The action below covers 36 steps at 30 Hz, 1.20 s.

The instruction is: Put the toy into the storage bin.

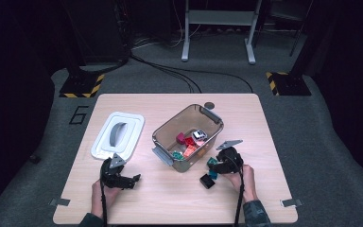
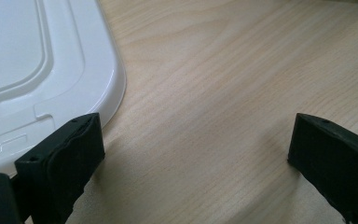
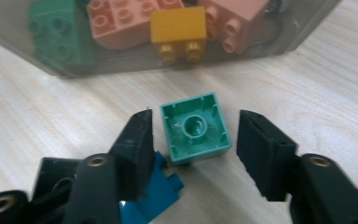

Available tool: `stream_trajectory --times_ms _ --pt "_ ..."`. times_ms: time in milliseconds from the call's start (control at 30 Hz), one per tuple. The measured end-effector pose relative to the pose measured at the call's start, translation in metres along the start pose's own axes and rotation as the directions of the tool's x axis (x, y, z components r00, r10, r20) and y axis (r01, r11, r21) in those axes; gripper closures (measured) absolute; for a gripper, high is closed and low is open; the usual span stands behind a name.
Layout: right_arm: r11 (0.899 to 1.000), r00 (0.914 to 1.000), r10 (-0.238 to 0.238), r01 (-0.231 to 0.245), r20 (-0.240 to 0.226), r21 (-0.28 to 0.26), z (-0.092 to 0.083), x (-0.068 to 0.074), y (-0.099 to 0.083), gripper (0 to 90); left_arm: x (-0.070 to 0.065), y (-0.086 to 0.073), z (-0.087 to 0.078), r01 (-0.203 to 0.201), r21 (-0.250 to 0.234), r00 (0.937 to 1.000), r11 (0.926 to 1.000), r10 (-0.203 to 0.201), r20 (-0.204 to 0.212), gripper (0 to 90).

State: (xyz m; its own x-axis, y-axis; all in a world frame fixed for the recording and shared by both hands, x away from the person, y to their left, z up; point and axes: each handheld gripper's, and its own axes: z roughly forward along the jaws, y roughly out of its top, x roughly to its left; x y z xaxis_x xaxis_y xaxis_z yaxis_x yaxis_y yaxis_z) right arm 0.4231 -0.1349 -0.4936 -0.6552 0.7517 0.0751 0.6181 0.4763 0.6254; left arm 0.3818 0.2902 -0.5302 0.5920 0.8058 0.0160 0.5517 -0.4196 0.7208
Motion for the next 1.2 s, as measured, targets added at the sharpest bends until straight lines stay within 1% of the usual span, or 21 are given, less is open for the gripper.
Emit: stream_trajectory --times_ms 67,100,267,300,433,467,500,533,567,600,633,733,800,833,867,900,967,1000,1067,1100,1200 --pt "1.0 1.0 0.002 -0.002 -0.007 0.004 0.002 -0.001 0.0 49.8 0.0 0.0 0.0 0.0 0.0 1.0 1.0 0.0 0.0 3.3" --pt "1.0 0.9999 0.008 -0.008 0.013 0.019 0.005 0.0 0.001 57.4 0.0 0.0 0.0 0.0 0.0 1.0 1.0 0.0 0.0 3.3" --pt "1.0 0.999 -0.004 0.004 0.044 0.004 0.005 0.001 0.0 58.5 0.0 0.0 0.0 0.003 0.0 1.0 1.0 -0.003 0.001 3.2" --pt "1.0 0.9989 0.01 -0.01 0.047 -0.002 0.004 0.0 0.0 58.5 0.0 0.0 0.0 0.002 0.0 1.0 1.0 -0.002 0.0 3.3" --pt "0.999 0.9986 0.019 -0.018 0.049 -0.026 0.0 0.0 -0.001 58.6 0.0 0.0 0.0 0.002 0.0 1.0 1.0 -0.002 0.001 3.3" --pt "0.999 0.9986 0.028 -0.027 0.045 -0.03 -0.002 0.0 0.0 58.6 0.0 0.0 0.0 0.0 0.0 1.0 1.0 0.0 0.0 3.3" --pt "0.999 0.9982 0.026 -0.024 0.054 -0.042 -0.003 -0.001 0.0 58.6 0.0 0.0 0.0 0.0 0.0 1.0 1.0 0.0 0.0 3.3" --pt "0.998 0.9979 0.036 -0.033 0.053 -0.045 -0.006 -0.001 0.001 58.6 0.0 0.0 0.0 0.004 -0.003 1.0 1.0 -0.004 0.0 3.3" --pt "0.998 0.9978 0.036 -0.033 0.055 -0.055 -0.008 -0.001 0.001 58.6 0.0 0.0 0.0 0.005 -0.001 1.0 1.0 -0.005 0.003 3.3" --pt "0.998 0.9983 0.024 -0.021 0.054 -0.056 -0.01 -0.002 0.001 58.7 0.0 0.0 -0.001 0.003 0.007 1.0 1.0 -0.003 0.008 3.3" --pt "0.997 0.9974 0.044 -0.04 0.058 -0.061 -0.013 -0.001 0.002 58.7 0.0 0.0 0.0 0.005 0.006 0.9999 1.0 -0.005 0.009 3.2" --pt "0.997 0.9978 0.035 -0.03 0.057 -0.074 -0.02 -0.003 0.002 58.7 0.0 0.0 0.0 0.005 0.006 1.0 1.0 -0.005 0.008 3.2" --pt "0.995 0.9967 0.056 -0.051 0.058 -0.09 -0.025 -0.003 0.002 58.7 0.0 0.0 -0.001 0.005 0.007 1.0 1.0 -0.005 0.008 3.3" --pt "0.995 0.997 0.054 -0.048 0.056 -0.092 -0.027 -0.004 0.002 58.7 0.0 0.0 0.0 0.005 0.006 1.0 1.0 -0.005 0.008 3.3" --pt "0.994 0.9964 0.053 -0.046 0.066 -0.099 -0.03 -0.005 0.002 58.7 0.0 0.0 -0.001 0.002 0.008 1.0 1.0 -0.002 0.008 3.3" --pt "0.994 0.9965 0.056 -0.049 0.062 -0.103 -0.032 -0.006 0.002 58.7 0.0 0.0 0.0 0.006 0.006 1.0 1.0 -0.006 0.008 3.2" --pt "0.993 0.9951 0.068 -0.061 0.072 -0.102 -0.036 -0.006 0.001 58.7 0.0 0.0 0.0 0.006 0.007 0.9999 1.0 -0.007 0.009 3.3" --pt "0.993 0.9959 0.056 -0.048 0.07 -0.111 -0.037 -0.007 0.001 58.7 0.0 0.001 -0.001 0.004 0.007 1.0 1.0 -0.004 0.008 3.3" --pt "0.991 0.9954 0.061 -0.052 0.074 -0.122 -0.041 -0.007 0.002 58.7 0.0 0.0 0.0 0.005 0.007 1.0 1.0 -0.005 0.008 3.3" --pt "0.992 0.9956 0.062 -0.054 0.069 -0.113 -0.043 -0.007 0.002 58.7 0.0 0.0 0.0 0.007 0.007 0.9999 1.0 -0.007 0.009 3.2" --pt "0.991 0.9955 0.056 -0.046 0.077 -0.123 -0.048 -0.006 0.004 58.8 0.0 0.0 0.0 0.007 0.007 0.9999 1.0 -0.007 0.009 3.2"
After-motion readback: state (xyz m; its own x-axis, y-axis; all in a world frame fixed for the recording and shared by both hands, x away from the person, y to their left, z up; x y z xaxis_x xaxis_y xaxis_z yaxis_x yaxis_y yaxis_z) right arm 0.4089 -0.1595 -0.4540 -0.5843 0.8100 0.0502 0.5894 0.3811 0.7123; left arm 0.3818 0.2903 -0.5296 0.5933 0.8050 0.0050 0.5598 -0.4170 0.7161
